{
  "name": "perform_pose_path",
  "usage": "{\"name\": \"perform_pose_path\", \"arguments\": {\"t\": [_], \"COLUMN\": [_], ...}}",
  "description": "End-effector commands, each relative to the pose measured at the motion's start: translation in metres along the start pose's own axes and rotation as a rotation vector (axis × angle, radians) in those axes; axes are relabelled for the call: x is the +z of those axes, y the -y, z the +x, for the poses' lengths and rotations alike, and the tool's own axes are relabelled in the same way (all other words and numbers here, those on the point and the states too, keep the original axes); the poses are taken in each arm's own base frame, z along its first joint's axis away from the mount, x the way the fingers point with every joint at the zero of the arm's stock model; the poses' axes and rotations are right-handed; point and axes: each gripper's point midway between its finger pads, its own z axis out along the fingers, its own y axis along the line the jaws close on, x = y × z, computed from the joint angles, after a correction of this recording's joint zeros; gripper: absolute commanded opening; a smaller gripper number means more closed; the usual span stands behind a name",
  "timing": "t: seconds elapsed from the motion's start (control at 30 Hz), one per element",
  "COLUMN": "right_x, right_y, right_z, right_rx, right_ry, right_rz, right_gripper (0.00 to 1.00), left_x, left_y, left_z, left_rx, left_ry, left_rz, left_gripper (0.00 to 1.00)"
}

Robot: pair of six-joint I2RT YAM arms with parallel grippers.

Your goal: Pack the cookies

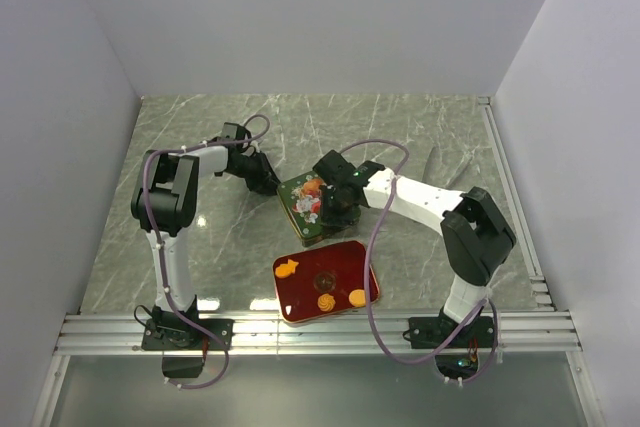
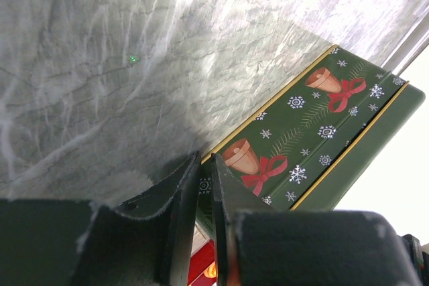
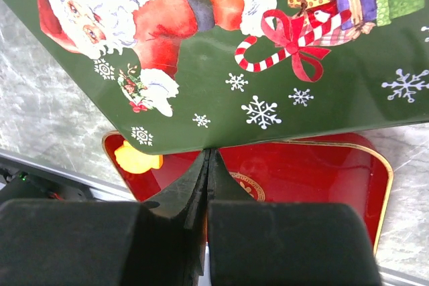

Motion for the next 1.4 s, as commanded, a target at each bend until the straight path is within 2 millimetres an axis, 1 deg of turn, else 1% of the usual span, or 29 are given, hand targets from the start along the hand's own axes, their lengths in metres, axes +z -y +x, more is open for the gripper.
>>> {"name": "perform_pose_path", "arguments": {"t": [0.0,0.07,0.17,0.3,0.43,0.47,0.5,0.6,0.63,0.7,0.73,0.77,0.8,0.83,0.87,0.9,0.93,0.97,1.0,1.03,1.07,1.1,1.13,1.17,1.23,1.27,1.3,1.33,1.37], "right_x": [0.001,0.002,-0.001,-0.014,-0.026,-0.029,-0.034,-0.041,-0.044,-0.051,-0.053,-0.056,-0.058,-0.058,-0.054,-0.056,-0.056,-0.051,-0.053,-0.052,-0.048,-0.045,-0.041,-0.029,-0.018,-0.002,0.002,0.007,0.019], "right_y": [-0.021,-0.019,-0.022,-0.029,-0.035,-0.037,-0.04,-0.043,-0.044,-0.049,-0.052,-0.056,-0.063,-0.067,-0.07,-0.077,-0.082,-0.088,-0.095,-0.098,-0.106,-0.108,-0.11,-0.112,-0.108,-0.103,-0.105,-0.102,-0.099], "right_z": [-0.028,-0.025,-0.025,-0.03,-0.035,-0.036,-0.038,-0.04,-0.042,-0.046,-0.048,-0.05,-0.056,-0.059,-0.061,-0.068,-0.071,-0.068,-0.079,-0.082,-0.083,-0.09,-0.092,-0.096,-0.1,-0.1,-0.105,-0.108,-0.11], "right_rx": [0.016,0.013,0.003,-0.023,-0.042,-0.049,-0.057,-0.074,-0.079,-0.092,-0.098,-0.102,-0.112,-0.113,-0.1,-0.091,-0.09,-0.087,-0.086,-0.088,-0.086,-0.077,-0.064,-0.036,0.007,0.051,0.06,0.078,0.107], "right_ry": [0.096,0.086,0.087,0.102,0.116,0.119,0.126,0.13,0.135,0.151,0.157,0.153,0.159,0.152,0.122,0.124,0.111,0.069,0.083,0.077,0.044,0.046,0.03,0.015,-0.018,-0.047,-0.042,-0.055,-0.069], "right_rz": [-0.053,-0.05,-0.068,-0.088,-0.103,-0.11,-0.118,-0.12,-0.12,-0.136,-0.146,-0.168,-0.19,-0.209,-0.241,-0.288,-0.322,-0.364,-0.398,-0.417,-0.455,-0.476,-0.496,-0.514,-0.54,-0.534,-0.56,-0.576,-0.578], "right_gripper": [0.0,0.0,0.0,0.0,0.0,0.0,0.0,0.0,0.0,0.0,0.0,0.0,0.0,0.0,0.0,0.0,0.0,0.0,0.0,0.0,0.0,0.0,0.0,0.0,0.0,0.0,0.0,0.0,0.0], "left_x": [0.015,0.01,0.004,-0.002,-0.007,-0.01,-0.012,-0.02,-0.023,-0.033,-0.04,-0.045,-0.049,-0.057,-0.061,-0.065,-0.071,-0.073,-0.072,-0.078,-0.079,-0.081,-0.082,-0.083,-0.088,-0.089,-0.089,-0.095,-0.098], "left_y": [-0.056,-0.059,-0.063,-0.068,-0.069,-0.072,-0.073,-0.076,-0.073,-0.073,-0.065,-0.063,-0.06,-0.051,-0.046,-0.043,-0.038,-0.035,-0.037,-0.032,-0.031,-0.032,-0.032,-0.033,-0.035,-0.035,-0.038,-0.034,-0.034], "left_z": [0.028,0.023,0.014,0.002,-0.015,-0.02,-0.023,-0.038,-0.045,-0.054,-0.062,-0.064,-0.068,-0.072,-0.073,-0.074,-0.071,-0.069,-0.063,-0.06,-0.056,-0.048,-0.045,-0.04,-0.03,-0.026,-0.019,-0.016,-0.013], "left_rx": [-0.011,-0.011,-0.032,-0.048,-0.052,-0.059,-0.061,-0.077,-0.075,-0.082,-0.069,-0.069,-0.06,-0.046,-0.041,-0.037,-0.038,-0.036,-0.042,-0.041,-0.042,-0.044,-0.046,-0.046,-0.045,-0.043,-0.048,-0.04,-0.038], "left_ry": [-0.065,-0.044,-0.014,0.007,0.037,0.047,0.056,0.083,0.102,0.127,0.15,0.158,0.172,0.195,0.205,0.216,0.226,0.232,0.226,0.235,0.236,0.234,0.233,0.23,0.226,0.225,0.214,0.226,0.226], "left_rz": [-0.189,-0.211,-0.218,-0.233,-0.243,-0.25,-0.252,-0.264,-0.261,-0.267,-0.257,-0.257,-0.26,-0.251,-0.245,-0.24,-0.232,-0.224,-0.22,-0.206,-0.2,-0.194,-0.192,-0.193,-0.195,-0.194,-0.199,-0.194,-0.194], "left_gripper": [0.22,0.22,0.24,0.24,0.24,0.24,0.23,0.2,0.19,0.16,0.14,0.07,0.03,0.01,0.01,0.01,0.01,0.01,0.01,0.01,0.01,0.01,0.01,0.01,0.01,0.01,0.01,0.01,0.01]}}
